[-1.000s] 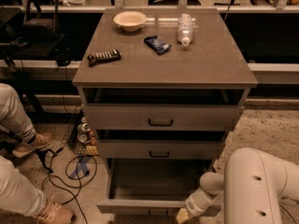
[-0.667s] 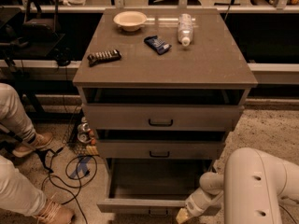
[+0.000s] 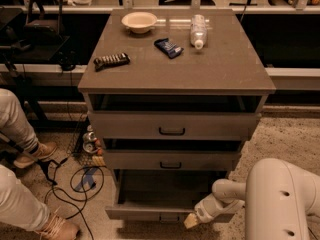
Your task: Close bottom drawer
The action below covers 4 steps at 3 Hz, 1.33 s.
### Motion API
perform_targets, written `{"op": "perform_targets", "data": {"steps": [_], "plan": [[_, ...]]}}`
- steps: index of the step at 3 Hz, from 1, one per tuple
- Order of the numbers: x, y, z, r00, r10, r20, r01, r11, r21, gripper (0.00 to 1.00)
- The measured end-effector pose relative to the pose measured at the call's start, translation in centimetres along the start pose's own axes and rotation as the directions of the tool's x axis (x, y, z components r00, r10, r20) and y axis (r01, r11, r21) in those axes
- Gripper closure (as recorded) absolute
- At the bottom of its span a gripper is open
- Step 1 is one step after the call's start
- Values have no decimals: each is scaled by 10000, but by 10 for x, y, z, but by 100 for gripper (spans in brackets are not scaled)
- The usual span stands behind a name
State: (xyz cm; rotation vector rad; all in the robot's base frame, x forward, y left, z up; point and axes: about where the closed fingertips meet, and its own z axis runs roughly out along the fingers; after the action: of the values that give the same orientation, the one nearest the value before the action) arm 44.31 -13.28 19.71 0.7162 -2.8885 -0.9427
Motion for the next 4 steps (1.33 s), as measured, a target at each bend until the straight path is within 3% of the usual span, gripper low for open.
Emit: {"op": "perform_targets", "data": {"steps": [1, 2, 3, 4], "plan": [[3, -26, 0, 9973, 507, 523, -522, 9983, 265, 100], [7, -68, -6, 9857, 1149, 1231, -1252, 9889, 794, 100], [3, -105, -10, 9697, 1476, 1947, -1701, 9799, 1043, 100], [-11, -117, -14, 9619, 1323, 2392, -1637, 9796, 1169, 100]]}}
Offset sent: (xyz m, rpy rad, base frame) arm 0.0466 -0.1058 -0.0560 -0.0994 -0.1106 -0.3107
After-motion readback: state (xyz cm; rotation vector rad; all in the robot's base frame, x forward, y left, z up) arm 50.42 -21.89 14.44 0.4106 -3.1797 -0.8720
